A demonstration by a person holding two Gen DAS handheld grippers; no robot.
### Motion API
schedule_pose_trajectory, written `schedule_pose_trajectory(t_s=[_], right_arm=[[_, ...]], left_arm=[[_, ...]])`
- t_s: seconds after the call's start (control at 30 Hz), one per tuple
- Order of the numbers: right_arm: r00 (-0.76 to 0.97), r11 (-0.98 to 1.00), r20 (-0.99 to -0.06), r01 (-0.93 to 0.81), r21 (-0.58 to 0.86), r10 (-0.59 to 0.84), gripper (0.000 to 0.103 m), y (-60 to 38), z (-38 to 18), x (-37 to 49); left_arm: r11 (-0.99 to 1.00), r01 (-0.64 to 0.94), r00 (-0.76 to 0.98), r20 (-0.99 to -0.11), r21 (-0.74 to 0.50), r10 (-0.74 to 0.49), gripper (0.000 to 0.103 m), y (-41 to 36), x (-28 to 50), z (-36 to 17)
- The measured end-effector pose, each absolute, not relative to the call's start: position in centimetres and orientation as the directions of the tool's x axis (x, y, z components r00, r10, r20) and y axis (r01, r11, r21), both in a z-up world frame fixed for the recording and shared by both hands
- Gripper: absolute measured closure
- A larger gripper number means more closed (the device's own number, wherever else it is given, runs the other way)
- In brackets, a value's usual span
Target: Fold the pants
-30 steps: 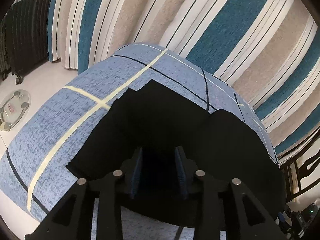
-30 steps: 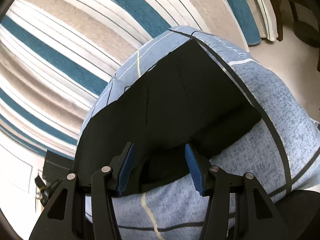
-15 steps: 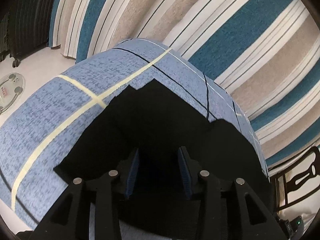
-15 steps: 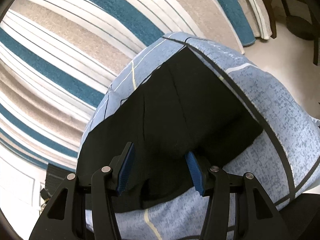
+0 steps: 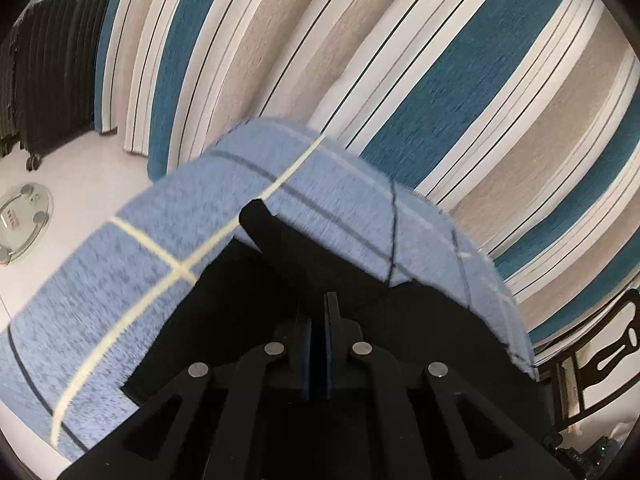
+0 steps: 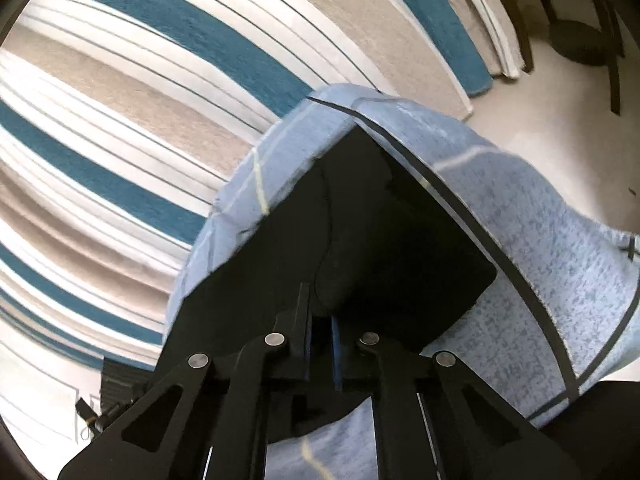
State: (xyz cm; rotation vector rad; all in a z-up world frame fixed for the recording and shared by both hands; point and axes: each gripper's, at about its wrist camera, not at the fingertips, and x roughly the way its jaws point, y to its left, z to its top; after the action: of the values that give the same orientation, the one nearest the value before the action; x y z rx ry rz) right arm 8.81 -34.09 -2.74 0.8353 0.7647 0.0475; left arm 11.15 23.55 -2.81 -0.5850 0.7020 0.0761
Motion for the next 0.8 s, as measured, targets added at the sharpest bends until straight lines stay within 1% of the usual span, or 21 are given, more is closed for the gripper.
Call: schedule_pose_trajectory(t_s=[0.1,0.17,0.23,0.3,0.37,0.5,0.6,0.67,0.73,0.8], right_arm=[[0.736,0.72,-0.599,0.227,0.656,0.315,0.097,-33.7,-1.4,8.6],[0.715,0.751,-0.64,0.251,0.61,0.282,0.097,-33.8,-1.5,8.7],[0.674,0.742,-0.677,0.284,0.608,0.297,0.097,-34.2,-2.8,9.2],[0.649,0.714,-0.693,0.32,0.623,0.313,0.097,-34.8,-4.1,9.3],[0.661,0.696,-0.675,0.316,0.645,0.326,0.097,-35.1,-4.2,8.9],[0.691,0.711,-0.648,0.278,0.646,0.319,0.098,-34.7,-2.8,8.3],[0.716,0.722,-0.623,0.246,0.647,0.315,0.098,-34.2,-1.0,7.8],[0.709,0.746,-0.64,0.246,0.619,0.296,0.098,-34.1,-0.9,7.5],[0.675,0.748,-0.683,0.295,0.595,0.278,0.098,-34.4,-2.5,7.6],[0.658,0.716,-0.69,0.321,0.62,0.303,0.097,-35.0,-3.9,7.5]], left_arm=[[0.858,-0.224,0.791,-0.601,-0.463,-0.119,0.097,23.0,9.9,-1.0],[0.87,-0.212,0.792,-0.6,-0.446,-0.115,0.097,22.6,9.3,-0.8],[0.881,-0.221,0.775,-0.624,-0.419,-0.102,0.097,22.4,9.2,-1.6],[0.872,-0.245,0.745,-0.658,-0.423,-0.11,0.097,22.7,9.5,-3.0],[0.867,-0.262,0.732,-0.673,-0.424,-0.108,0.097,23.0,9.5,-3.8],[0.866,-0.27,0.719,-0.687,-0.42,-0.109,0.097,23.2,9.4,-4.5],[0.873,-0.248,0.741,-0.662,-0.421,-0.108,0.097,23.2,8.6,-3.4],[0.879,-0.241,0.745,-0.659,-0.411,-0.104,0.097,23.1,8.4,-3.3],[0.886,-0.256,0.717,-0.691,-0.385,-0.093,0.097,23.2,8.8,-4.4],[0.877,-0.28,0.678,-0.727,-0.39,-0.107,0.097,23.4,9.1,-5.9]])
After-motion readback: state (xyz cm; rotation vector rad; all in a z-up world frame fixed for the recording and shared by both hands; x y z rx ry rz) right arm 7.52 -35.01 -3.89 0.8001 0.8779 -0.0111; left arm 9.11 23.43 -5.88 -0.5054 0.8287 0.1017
